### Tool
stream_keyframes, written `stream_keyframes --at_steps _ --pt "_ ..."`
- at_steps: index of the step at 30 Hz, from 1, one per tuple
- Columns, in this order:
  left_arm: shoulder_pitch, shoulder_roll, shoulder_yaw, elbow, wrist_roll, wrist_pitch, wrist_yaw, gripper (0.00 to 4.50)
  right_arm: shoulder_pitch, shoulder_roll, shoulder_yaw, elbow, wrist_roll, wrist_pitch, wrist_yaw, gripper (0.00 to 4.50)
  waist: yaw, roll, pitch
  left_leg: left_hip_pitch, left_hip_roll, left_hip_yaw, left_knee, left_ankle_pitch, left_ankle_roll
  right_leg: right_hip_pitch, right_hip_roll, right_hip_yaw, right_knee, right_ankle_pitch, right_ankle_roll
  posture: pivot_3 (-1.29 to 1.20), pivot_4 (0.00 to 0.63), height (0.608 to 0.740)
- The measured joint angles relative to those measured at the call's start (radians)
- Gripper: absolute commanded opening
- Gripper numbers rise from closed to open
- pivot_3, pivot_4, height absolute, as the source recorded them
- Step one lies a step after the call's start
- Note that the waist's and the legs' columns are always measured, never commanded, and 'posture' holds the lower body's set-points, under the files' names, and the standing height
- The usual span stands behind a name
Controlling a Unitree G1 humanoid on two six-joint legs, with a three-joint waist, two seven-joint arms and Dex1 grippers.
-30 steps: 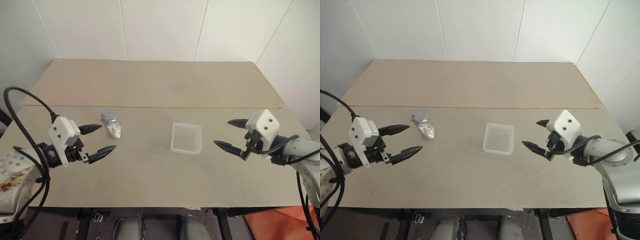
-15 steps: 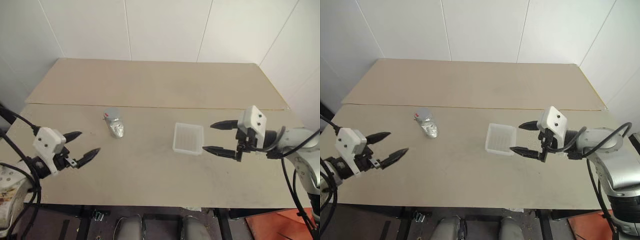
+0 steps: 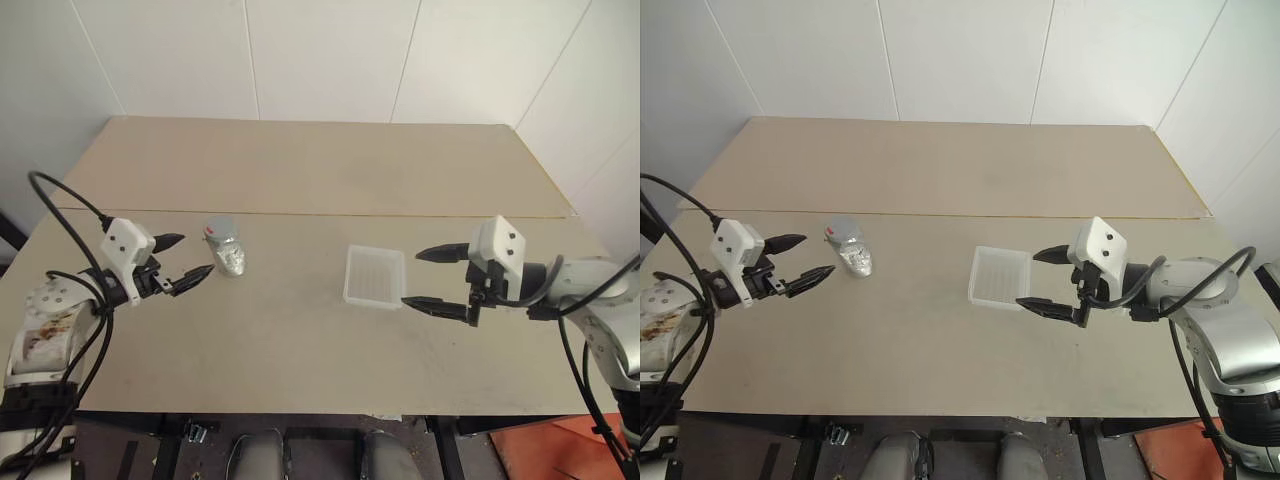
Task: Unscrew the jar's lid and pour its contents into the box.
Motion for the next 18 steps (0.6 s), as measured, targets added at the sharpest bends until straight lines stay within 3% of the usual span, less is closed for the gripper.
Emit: stream_keyframes --at_steps 18 --pt "-0.148 -0.194 -0.041 0.294 0.038 -0.153 0.054 4.47 0.030 -0.023 -0.058 -0.043 0.001 -0.001 -0.021 4.50 0.001 0.000 0.000 0.000 0.000 0.000 0.001 0.000 0.000 0.001 0.000 0.000 0.000 0.000 0.001 0.00 0.150 0.740"
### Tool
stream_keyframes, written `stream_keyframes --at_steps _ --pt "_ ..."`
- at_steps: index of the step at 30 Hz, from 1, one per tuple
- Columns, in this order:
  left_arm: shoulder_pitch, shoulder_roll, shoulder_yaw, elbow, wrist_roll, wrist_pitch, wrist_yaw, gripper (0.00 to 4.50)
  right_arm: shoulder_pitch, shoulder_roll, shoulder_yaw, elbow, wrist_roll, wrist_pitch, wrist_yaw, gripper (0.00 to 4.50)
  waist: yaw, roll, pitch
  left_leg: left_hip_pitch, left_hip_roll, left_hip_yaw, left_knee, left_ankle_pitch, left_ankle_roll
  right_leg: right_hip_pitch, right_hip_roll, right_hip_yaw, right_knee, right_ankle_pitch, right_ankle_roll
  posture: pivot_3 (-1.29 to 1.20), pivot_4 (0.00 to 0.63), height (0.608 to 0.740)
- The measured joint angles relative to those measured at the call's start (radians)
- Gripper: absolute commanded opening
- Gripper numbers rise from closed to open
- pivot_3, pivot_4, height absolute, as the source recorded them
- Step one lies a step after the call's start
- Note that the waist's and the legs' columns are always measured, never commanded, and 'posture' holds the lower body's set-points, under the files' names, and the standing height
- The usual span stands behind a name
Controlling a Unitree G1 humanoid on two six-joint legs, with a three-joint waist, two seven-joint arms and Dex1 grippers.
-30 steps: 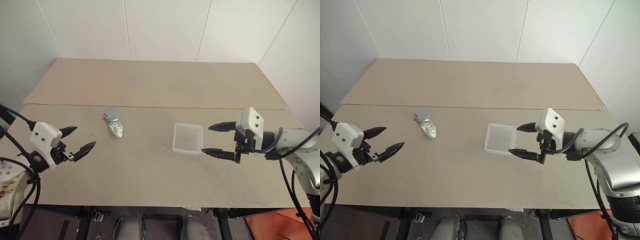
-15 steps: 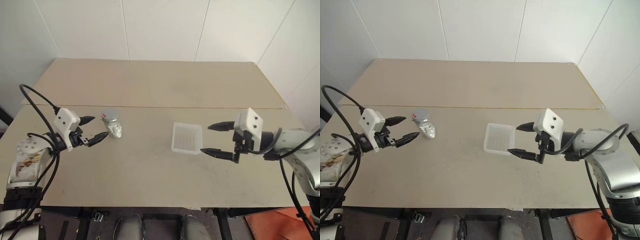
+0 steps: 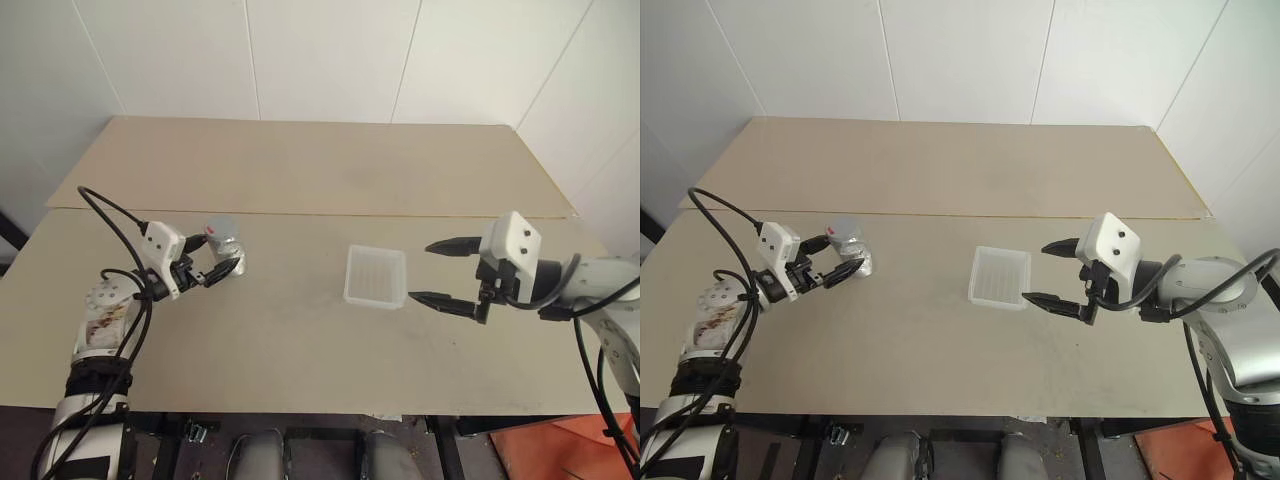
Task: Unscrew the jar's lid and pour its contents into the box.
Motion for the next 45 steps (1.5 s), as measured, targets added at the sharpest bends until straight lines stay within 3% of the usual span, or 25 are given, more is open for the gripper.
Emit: stream_keyframes --at_steps 6,11,16,20,24,28,31,36,45 --pt "-0.052 -0.066 -0.001 0.107 0.017 -0.091 0.024 4.47 -0.002 0.000 0.000 0.000 -0.005 -0.007 0.000 4.50 0.001 0.000 0.000 0.000 0.000 0.000 0.000 0.000 0.000 0.000 0.000 0.000 -0.001 0.000 0.000 0.00 0.150 0.740" --pt "-0.091 -0.076 -0.009 0.181 0.044 -0.161 0.034 3.42 -0.003 0.000 0.000 -0.001 -0.005 -0.007 0.000 4.50 -0.001 0.000 0.000 0.000 0.000 0.000 0.000 0.000 0.000 0.000 0.000 0.000 0.000 0.000 0.000 0.00 0.150 0.740" --pt "-0.114 -0.081 -0.010 0.237 0.046 -0.217 0.020 1.93 -0.002 -0.001 0.000 -0.010 -0.004 -0.007 0.000 4.50 0.000 0.000 0.000 0.000 0.000 0.000 0.000 0.000 0.000 0.000 0.000 0.000 0.000 0.000 0.000 0.00 0.150 0.740" --pt "-0.114 -0.080 -0.014 0.243 0.046 -0.235 -0.006 1.93 -0.002 0.000 0.001 -0.021 -0.002 -0.007 -0.007 4.50 0.000 0.000 0.000 0.000 0.000 0.000 0.000 0.000 0.000 0.000 0.000 0.000 0.000 0.000 0.000 0.00 0.150 0.740" --pt "-0.085 -0.051 -0.055 0.046 0.025 -0.115 -0.074 1.93 -0.030 0.047 0.025 -0.023 0.004 -0.005 -0.030 4.50 -0.001 -0.001 0.001 -0.001 0.000 0.000 0.000 0.000 0.000 -0.001 0.000 0.000 0.000 0.000 0.000 0.00 0.150 0.740" --pt "-0.095 0.012 -0.083 -0.188 -0.066 0.109 -0.161 1.93 -0.203 0.174 0.090 0.007 0.043 0.025 -0.073 4.50 -0.013 -0.001 0.001 0.000 0.000 -0.001 0.000 0.001 -0.001 -0.001 0.000 0.000 0.002 0.000 0.000 0.00 0.150 0.740" --pt "-0.131 0.034 -0.114 -0.265 -0.129 0.234 -0.243 1.93 -0.332 0.265 0.134 0.045 0.083 0.058 -0.089 4.50 -0.015 -0.001 0.001 0.000 0.000 -0.002 0.000 0.001 -0.001 -0.001 0.001 0.000 0.002 0.000 0.000 0.00 0.150 0.740" --pt "-0.222 0.009 -0.183 -0.248 -0.136 0.287 -0.344 1.93 -0.468 0.401 0.212 0.126 0.104 0.125 -0.128 4.50 -0.007 -0.001 0.001 -0.003 0.000 -0.001 0.001 0.001 -0.001 -0.002 0.001 -0.001 0.002 0.000 0.000 0.00 0.150 0.740" --pt "-0.317 -0.034 -0.193 -0.111 -0.112 0.278 -0.392 1.93 -0.541 0.539 0.310 0.230 0.022 0.137 -0.217 4.50 -0.015 -0.001 0.001 -0.005 0.000 -0.001 0.000 0.001 -0.001 -0.003 0.001 -0.001 0.003 0.000 0.001 0.00 0.150 0.740"
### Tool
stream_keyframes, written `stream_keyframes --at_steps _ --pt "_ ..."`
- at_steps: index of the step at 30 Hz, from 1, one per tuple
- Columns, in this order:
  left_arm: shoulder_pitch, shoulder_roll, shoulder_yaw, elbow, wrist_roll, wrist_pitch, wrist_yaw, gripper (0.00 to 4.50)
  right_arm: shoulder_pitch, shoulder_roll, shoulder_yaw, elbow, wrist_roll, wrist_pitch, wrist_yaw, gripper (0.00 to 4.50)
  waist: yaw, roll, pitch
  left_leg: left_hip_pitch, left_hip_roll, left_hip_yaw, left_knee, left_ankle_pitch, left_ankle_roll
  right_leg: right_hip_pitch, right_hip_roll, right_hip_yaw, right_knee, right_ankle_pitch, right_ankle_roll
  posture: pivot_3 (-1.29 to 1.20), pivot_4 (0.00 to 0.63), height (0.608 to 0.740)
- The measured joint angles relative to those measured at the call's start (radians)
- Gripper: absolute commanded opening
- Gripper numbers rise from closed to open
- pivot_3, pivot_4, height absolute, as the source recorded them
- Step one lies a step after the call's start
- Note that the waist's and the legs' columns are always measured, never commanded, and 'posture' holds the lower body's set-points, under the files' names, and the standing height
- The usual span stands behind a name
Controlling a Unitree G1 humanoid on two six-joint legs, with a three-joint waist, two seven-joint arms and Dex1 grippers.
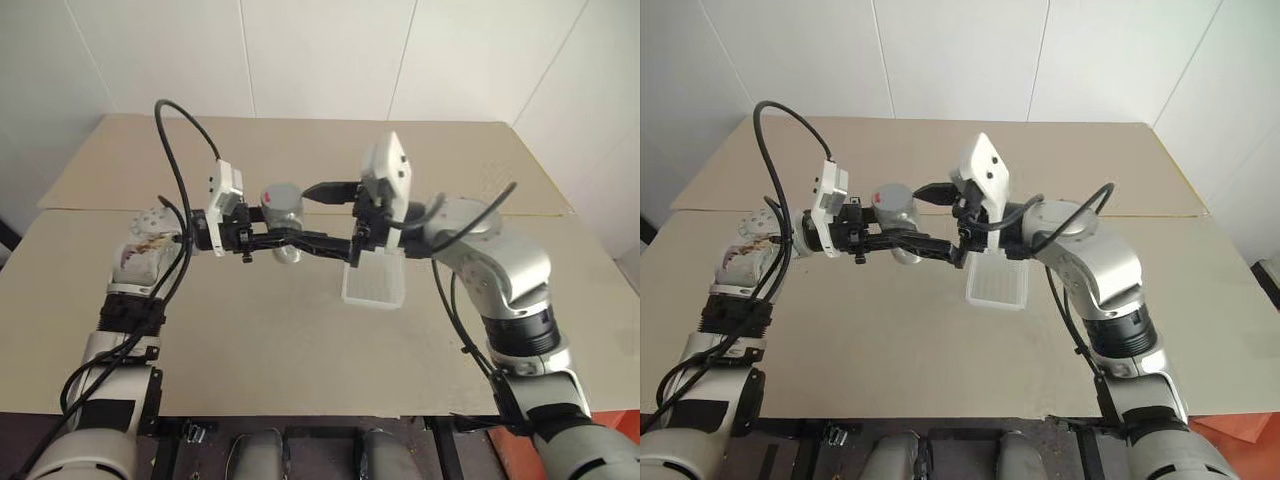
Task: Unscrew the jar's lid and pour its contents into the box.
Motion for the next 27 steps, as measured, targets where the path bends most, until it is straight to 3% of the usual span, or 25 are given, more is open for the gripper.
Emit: stream_keyframes --at_steps 16,19,22,27 --pt "-0.004 -0.039 -0.039 -0.004 0.015 -0.041 -0.058 1.93 -0.034 0.077 0.013 0.081 -0.077 -0.001 -0.046 4.50 -0.010 0.000 0.000 -0.002 0.000 -0.001 0.000 0.000 0.000 -0.001 0.000 -0.001 0.000 0.000 0.000 0.00 0.150 0.740" --pt "-0.004 -0.036 -0.039 -0.006 0.015 -0.041 -0.060 1.93 -0.044 0.082 0.013 0.092 -0.078 -0.001 -0.043 3.88 -0.010 0.000 0.000 -0.002 0.000 -0.001 0.000 0.000 0.000 -0.001 0.000 -0.001 0.000 0.000 0.000 0.00 0.150 0.740" --pt "-0.004 -0.032 -0.035 -0.017 0.015 -0.041 -0.058 1.93 -0.047 0.085 0.013 0.093 -0.072 0.000 -0.027 2.88 -0.010 0.000 0.000 -0.002 0.000 -0.001 0.000 0.000 0.000 -0.001 0.000 -0.001 0.000 0.000 0.000 0.00 0.150 0.740" --pt "-0.004 -0.027 -0.035 -0.023 0.018 -0.044 -0.070 1.93 -0.047 0.080 0.011 0.096 -0.058 -0.002 0.002 2.75 -0.009 0.000 0.000 -0.002 0.000 -0.001 0.000 0.000 0.000 -0.001 0.000 -0.001 0.000 0.000 0.000 0.00 0.150 0.740"
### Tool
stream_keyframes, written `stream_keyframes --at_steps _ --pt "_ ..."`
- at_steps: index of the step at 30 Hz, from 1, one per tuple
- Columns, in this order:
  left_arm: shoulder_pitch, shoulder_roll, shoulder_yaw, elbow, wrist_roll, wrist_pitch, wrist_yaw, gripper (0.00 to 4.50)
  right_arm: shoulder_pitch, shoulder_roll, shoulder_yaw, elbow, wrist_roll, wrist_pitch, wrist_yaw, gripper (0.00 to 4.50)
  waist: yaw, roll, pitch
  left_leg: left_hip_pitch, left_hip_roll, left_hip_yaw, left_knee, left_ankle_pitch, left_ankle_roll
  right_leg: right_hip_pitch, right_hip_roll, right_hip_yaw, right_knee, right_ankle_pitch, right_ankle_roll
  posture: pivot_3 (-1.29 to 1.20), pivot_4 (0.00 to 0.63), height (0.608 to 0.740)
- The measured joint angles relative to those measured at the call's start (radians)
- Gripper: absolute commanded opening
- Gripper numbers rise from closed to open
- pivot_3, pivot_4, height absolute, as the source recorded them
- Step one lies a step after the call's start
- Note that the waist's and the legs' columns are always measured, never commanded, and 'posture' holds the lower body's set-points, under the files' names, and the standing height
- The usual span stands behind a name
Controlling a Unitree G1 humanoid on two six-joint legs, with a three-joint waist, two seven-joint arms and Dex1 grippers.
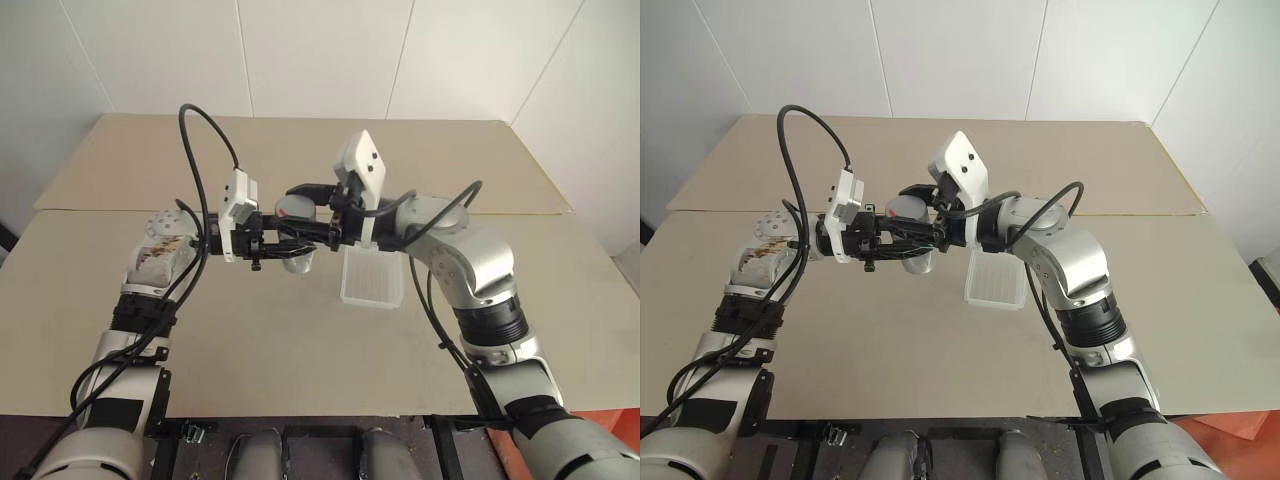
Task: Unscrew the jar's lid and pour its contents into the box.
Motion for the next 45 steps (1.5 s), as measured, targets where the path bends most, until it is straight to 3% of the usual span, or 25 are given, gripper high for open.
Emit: stream_keyframes --at_steps 2,7,9,12,14,18,24,31,36,45 --pt "0.000 0.004 -0.004 -0.011 -0.001 0.001 -0.024 1.93 -0.001 -0.016 -0.003 0.017 0.016 -0.023 0.062 2.75 0.000 0.000 0.000 0.000 0.000 0.000 0.000 0.000 0.000 0.000 0.000 0.000 0.000 0.000 0.000 0.00 0.150 0.740" --pt "0.000 0.038 -0.037 -0.104 -0.061 0.029 -0.181 1.93 -0.052 -0.058 -0.006 0.155 0.088 -0.177 0.436 2.75 -0.001 0.000 0.000 0.000 0.000 0.000 0.000 0.000 0.000 0.000 0.000 0.000 -0.001 0.000 0.000 0.00 0.150 0.740" --pt "0.004 0.066 -0.059 -0.150 -0.088 0.046 -0.221 1.93 -0.123 -0.052 0.022 0.282 0.093 -0.255 0.613 2.75 -0.008 0.001 0.001 0.001 0.000 0.000 0.000 0.000 0.000 0.000 0.001 0.001 -0.001 0.000 0.000 0.00 0.150 0.740" --pt "0.005 0.089 -0.065 -0.191 -0.110 0.051 -0.227 1.93 -0.220 -0.032 0.056 0.430 0.081 -0.358 0.765 2.75 -0.010 0.002 0.001 0.002 0.001 0.000 -0.001 0.000 0.000 0.001 0.002 0.001 0.000 0.000 0.000 0.00 0.150 0.740" --pt "0.015 0.107 -0.053 -0.191 -0.109 0.052 -0.217 1.93 -0.252 -0.007 0.071 0.505 0.068 -0.414 0.777 3.49 -0.010 0.002 0.001 0.002 0.002 0.000 -0.001 0.000 0.000 0.000 0.002 0.001 0.001 0.000 0.000 0.00 0.150 0.740" --pt "0.040 0.109 -0.036 -0.191 -0.103 0.047 -0.180 1.93 -0.268 0.017 0.071 0.588 0.009 -0.462 0.760 4.48 0.000 0.002 0.002 0.001 0.001 0.000 0.000 0.001 -0.001 0.000 0.002 0.001 0.000 0.000 0.000 0.00 0.150 0.740" --pt "0.064 0.115 -0.003 -0.191 -0.100 0.044 -0.117 1.93 -0.180 -0.011 0.028 0.484 -0.026 -0.446 0.622 4.48 0.006 0.002 0.002 -0.001 0.001 0.000 0.000 0.003 -0.005 0.000 0.001 0.000 0.000 0.000 0.000 0.00 0.150 0.740" --pt "0.081 0.113 0.037 -0.106 -0.076 0.025 -0.051 1.93 0.026 -0.123 -0.077 0.122 -0.008 -0.235 0.369 4.48 0.003 0.002 0.002 0.000 0.001 0.000 0.000 0.001 -0.002 -0.001 0.001 0.000 0.001 0.000 0.000 0.00 0.150 0.740" --pt "0.078 0.058 0.034 -0.046 -0.054 -0.002 -0.014 1.93 0.031 -0.058 -0.069 -0.062 -0.011 -0.087 0.162 4.48 -0.003 0.002 0.002 0.000 0.001 0.000 0.000 0.001 -0.002 -0.001 0.001 0.001 0.003 0.000 0.000 0.00 0.150 0.740" --pt "0.047 0.034 0.032 -0.038 -0.037 -0.002 -0.017 1.93 -0.016 0.049 0.010 -0.034 -0.083 -0.031 -0.037 4.48 0.000 0.002 0.002 0.000 0.001 0.000 0.000 0.001 -0.002 -0.001 0.001 0.001 0.002 0.000 0.000 0.00 0.150 0.740"
